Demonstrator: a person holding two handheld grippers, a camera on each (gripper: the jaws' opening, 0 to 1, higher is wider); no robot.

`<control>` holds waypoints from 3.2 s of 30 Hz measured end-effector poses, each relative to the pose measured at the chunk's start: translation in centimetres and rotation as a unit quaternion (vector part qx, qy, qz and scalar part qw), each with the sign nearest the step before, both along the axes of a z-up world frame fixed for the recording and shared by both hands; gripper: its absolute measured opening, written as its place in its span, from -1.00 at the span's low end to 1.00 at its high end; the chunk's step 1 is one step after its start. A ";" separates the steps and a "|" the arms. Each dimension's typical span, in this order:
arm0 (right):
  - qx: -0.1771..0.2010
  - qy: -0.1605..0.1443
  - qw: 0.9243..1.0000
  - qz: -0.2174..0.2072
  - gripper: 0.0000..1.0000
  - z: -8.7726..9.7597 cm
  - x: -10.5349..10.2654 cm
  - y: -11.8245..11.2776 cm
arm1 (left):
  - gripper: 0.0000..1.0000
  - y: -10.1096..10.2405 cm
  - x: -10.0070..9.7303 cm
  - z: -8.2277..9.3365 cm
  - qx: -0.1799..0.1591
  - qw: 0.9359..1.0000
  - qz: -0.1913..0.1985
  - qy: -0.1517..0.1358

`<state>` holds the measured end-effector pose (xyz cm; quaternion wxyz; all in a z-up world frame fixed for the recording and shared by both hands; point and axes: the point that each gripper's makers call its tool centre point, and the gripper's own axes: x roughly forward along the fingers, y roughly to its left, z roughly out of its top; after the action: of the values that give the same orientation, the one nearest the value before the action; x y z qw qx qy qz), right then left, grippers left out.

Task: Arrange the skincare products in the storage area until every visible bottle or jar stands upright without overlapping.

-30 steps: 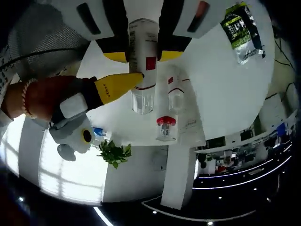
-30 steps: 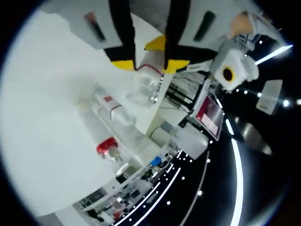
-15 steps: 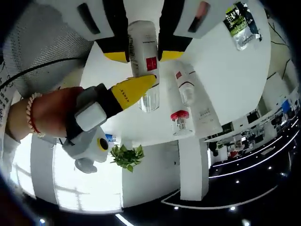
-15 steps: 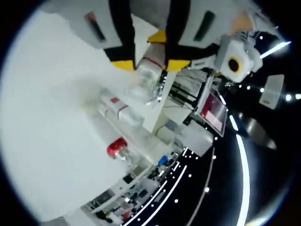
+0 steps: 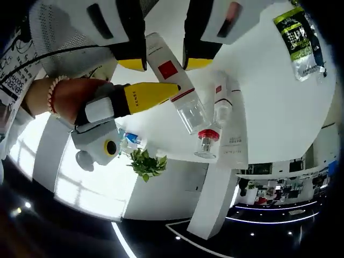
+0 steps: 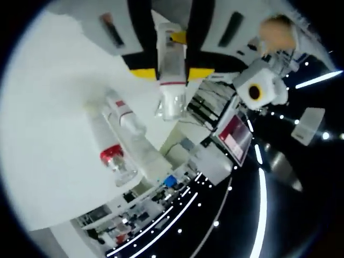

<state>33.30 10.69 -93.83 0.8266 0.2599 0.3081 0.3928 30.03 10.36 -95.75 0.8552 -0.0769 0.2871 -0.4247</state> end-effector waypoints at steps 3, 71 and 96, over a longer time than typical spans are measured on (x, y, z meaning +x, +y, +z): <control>0.011 -0.009 1.000 0.003 -0.65 0.5 -0.1 0.2 | -0.49 0.0 -0.1 0.3 -0.027 0.999 0.004 0.023; -0.042 0.077 0.996 -0.033 -0.59 -3.7 -0.5 -0.5 | -0.51 1.1 -0.4 -4.0 0.302 0.940 -0.034 -0.156; -0.020 0.028 0.999 -0.008 -0.60 -1.7 -1.2 0.8 | -0.58 1.1 0.4 -2.4 0.156 0.985 0.025 -0.076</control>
<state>32.06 11.51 -95.50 0.8258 0.2565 0.3366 0.3727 30.38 11.51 -98.12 0.8866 0.0825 0.2816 -0.3576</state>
